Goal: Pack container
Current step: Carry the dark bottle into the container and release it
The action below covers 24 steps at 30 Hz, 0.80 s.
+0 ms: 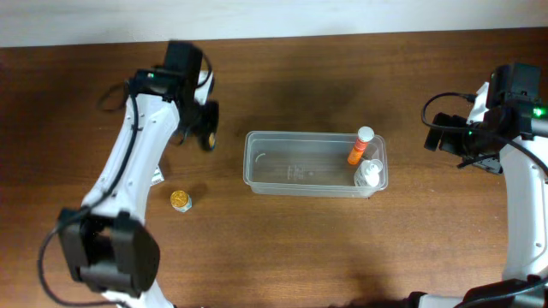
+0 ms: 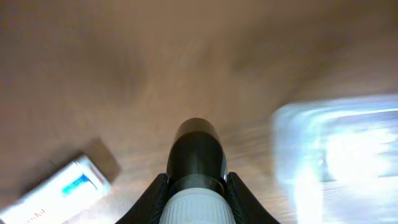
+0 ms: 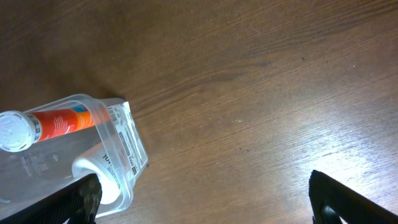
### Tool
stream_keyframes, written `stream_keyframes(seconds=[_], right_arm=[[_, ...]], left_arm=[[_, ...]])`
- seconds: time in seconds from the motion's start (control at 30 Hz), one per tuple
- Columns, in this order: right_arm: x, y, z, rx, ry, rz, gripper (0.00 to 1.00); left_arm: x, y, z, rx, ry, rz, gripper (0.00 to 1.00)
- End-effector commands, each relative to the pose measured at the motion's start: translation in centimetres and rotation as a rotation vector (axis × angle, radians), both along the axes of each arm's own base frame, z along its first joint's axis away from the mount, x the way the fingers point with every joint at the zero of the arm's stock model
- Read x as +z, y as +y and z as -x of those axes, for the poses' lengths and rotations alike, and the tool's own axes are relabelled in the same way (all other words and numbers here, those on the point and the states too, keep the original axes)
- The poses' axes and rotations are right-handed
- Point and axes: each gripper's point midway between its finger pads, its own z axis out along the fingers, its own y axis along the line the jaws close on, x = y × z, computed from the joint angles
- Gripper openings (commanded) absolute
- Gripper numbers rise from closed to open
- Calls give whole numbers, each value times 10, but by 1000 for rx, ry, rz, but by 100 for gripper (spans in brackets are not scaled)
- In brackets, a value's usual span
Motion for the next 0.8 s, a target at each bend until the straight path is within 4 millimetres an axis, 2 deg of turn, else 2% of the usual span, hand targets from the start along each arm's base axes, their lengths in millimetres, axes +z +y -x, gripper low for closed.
stream_keyframes(seconds=[0.0, 0.1, 0.17, 0.23, 0.37, 0.53, 0.67, 0.77], right_arm=[[-3, 0, 1, -10, 9, -10, 98], [-3, 0, 1, -10, 9, -10, 98], [-3, 0, 1, -10, 9, -10, 98], [-3, 0, 1, -10, 9, -11, 98], [-3, 0, 2, -10, 11, -11, 98], [-3, 0, 2, -10, 12, -12, 98], [-3, 0, 2, -10, 12, -12, 98], [-3, 0, 2, -10, 12, -11, 98]], left_arm=[[84, -51, 10, -118, -211, 64, 1], [80, -106, 30, -239, -199, 81, 1], [71, -133, 39, -289, -181, 87, 1], [53, -170, 49, -327, -149, 104, 1], [17, -214, 58, -366, -95, 108, 1], [-38, -254, 55, -387, -51, 102, 1], [-72, -267, 53, -390, -21, 93, 1], [-84, -269, 53, -393, -3, 85, 2]])
